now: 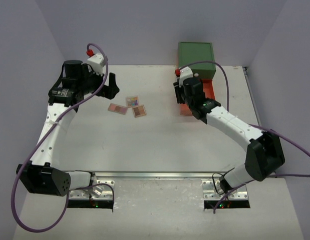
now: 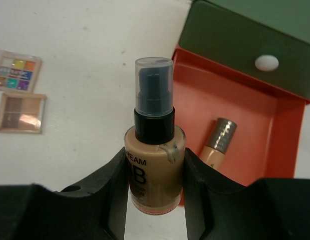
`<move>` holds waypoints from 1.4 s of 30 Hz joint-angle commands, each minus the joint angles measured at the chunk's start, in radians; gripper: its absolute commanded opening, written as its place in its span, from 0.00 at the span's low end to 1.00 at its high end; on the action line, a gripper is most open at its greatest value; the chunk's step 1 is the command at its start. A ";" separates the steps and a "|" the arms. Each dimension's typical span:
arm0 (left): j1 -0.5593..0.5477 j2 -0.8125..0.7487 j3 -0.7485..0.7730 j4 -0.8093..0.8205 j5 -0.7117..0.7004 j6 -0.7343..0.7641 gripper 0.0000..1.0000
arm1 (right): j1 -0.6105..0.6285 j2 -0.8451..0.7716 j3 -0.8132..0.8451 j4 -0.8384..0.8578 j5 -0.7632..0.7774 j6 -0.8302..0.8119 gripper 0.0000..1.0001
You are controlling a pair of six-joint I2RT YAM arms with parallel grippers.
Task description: Organize the makeup
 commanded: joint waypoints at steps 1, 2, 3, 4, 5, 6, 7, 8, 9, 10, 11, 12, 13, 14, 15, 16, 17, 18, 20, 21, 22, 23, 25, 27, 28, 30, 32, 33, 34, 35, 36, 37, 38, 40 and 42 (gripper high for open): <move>-0.004 -0.017 -0.015 0.037 -0.012 0.012 1.00 | -0.060 0.034 0.090 -0.128 0.067 0.084 0.00; -0.004 -0.016 -0.019 0.038 -0.010 0.014 1.00 | -0.077 0.049 0.104 -0.145 0.055 0.098 0.00; -0.004 -0.015 -0.020 0.038 -0.010 0.016 1.00 | -0.096 0.069 0.116 -0.164 0.048 0.113 0.00; -0.005 -0.014 -0.021 0.038 -0.010 0.016 1.00 | -0.111 0.088 0.126 -0.174 0.044 0.127 0.00; -0.005 -0.013 -0.022 0.038 -0.010 0.018 1.00 | -0.122 0.102 0.136 -0.176 0.036 0.137 0.00; -0.005 -0.013 -0.022 0.038 -0.010 0.020 1.00 | -0.135 0.117 0.146 -0.178 0.026 0.146 0.00; -0.004 -0.013 -0.022 0.038 -0.011 0.021 1.00 | -0.141 0.131 0.153 -0.178 0.021 0.153 0.00; -0.004 -0.014 -0.025 0.037 -0.010 0.022 1.00 | -0.145 0.144 0.166 -0.179 0.016 0.154 0.00; -0.004 -0.015 -0.028 0.038 -0.012 0.026 1.00 | -0.150 0.166 0.189 -0.184 0.012 0.154 0.00; -0.004 -0.015 -0.031 0.037 -0.014 0.029 1.00 | -0.152 0.201 0.213 -0.206 0.012 0.153 0.00; -0.004 -0.015 -0.035 0.037 -0.017 0.032 1.00 | -0.153 0.224 0.243 -0.221 0.010 0.151 0.00; -0.004 -0.015 -0.037 0.037 -0.020 0.034 1.00 | -0.153 0.242 0.273 -0.236 0.008 0.150 0.00; -0.004 -0.015 -0.038 0.038 -0.022 0.037 1.00 | -0.154 0.265 0.299 -0.254 0.007 0.151 0.01; -0.005 -0.016 -0.041 0.038 -0.025 0.040 1.00 | -0.154 0.283 0.316 -0.264 0.006 0.150 0.03; -0.005 -0.017 -0.044 0.039 -0.027 0.042 1.00 | -0.154 0.298 0.330 -0.271 0.005 0.150 0.04; -0.004 -0.016 -0.046 0.041 -0.027 0.043 1.00 | -0.154 0.311 0.340 -0.277 0.004 0.151 0.06; -0.004 -0.015 -0.050 0.041 -0.028 0.043 1.00 | -0.154 0.315 0.347 -0.283 0.002 0.153 0.09; -0.005 -0.015 -0.052 0.043 -0.028 0.043 1.00 | -0.154 0.319 0.350 -0.285 0.000 0.155 0.11; -0.004 -0.015 -0.054 0.046 -0.027 0.042 1.00 | -0.154 0.323 0.349 -0.285 -0.001 0.159 0.16; -0.004 -0.013 -0.054 0.046 -0.025 0.041 1.00 | -0.154 0.324 0.347 -0.285 0.000 0.160 0.20; -0.004 -0.013 -0.053 0.047 -0.023 0.040 1.00 | -0.154 0.326 0.346 -0.286 0.005 0.160 0.21; -0.004 -0.013 -0.052 0.047 -0.021 0.039 1.00 | -0.154 0.327 0.343 -0.285 0.009 0.160 0.21; -0.004 -0.010 -0.049 0.048 -0.016 0.039 1.00 | -0.156 0.332 0.340 -0.285 0.013 0.161 0.21; -0.004 -0.010 -0.047 0.049 -0.013 0.038 1.00 | -0.156 0.339 0.342 -0.285 0.014 0.162 0.21; -0.004 -0.010 -0.046 0.050 -0.012 0.039 1.00 | -0.156 0.345 0.344 -0.285 0.016 0.162 0.21; -0.004 -0.010 -0.044 0.049 -0.012 0.042 1.00 | -0.157 0.354 0.348 -0.285 0.019 0.169 0.23; -0.004 -0.010 -0.042 0.046 -0.012 0.046 1.00 | -0.157 0.363 0.353 -0.285 0.019 0.174 0.28; -0.004 -0.010 -0.042 0.044 -0.011 0.047 1.00 | -0.157 0.365 0.354 -0.285 0.019 0.176 0.29; -0.004 -0.010 -0.042 0.043 -0.011 0.049 1.00 | -0.157 0.368 0.355 -0.285 0.019 0.177 0.30; -0.004 -0.010 -0.042 0.042 -0.011 0.050 1.00 | -0.157 0.371 0.356 -0.285 0.020 0.179 0.30; -0.004 -0.010 -0.044 0.040 -0.011 0.050 1.00 | -0.157 0.374 0.355 -0.285 0.023 0.181 0.30; -0.004 -0.010 -0.043 0.040 -0.011 0.052 1.00 | -0.158 0.376 0.355 -0.285 0.024 0.185 0.30; -0.004 -0.010 -0.043 0.038 -0.010 0.053 1.00 | -0.159 0.380 0.356 -0.285 0.024 0.187 0.30; -0.004 -0.010 -0.041 0.040 -0.011 0.054 1.00 | -0.159 0.386 0.356 -0.285 0.024 0.192 0.30; -0.004 -0.010 -0.038 0.039 -0.009 0.055 1.00 | -0.159 0.387 0.354 -0.285 0.024 0.197 0.31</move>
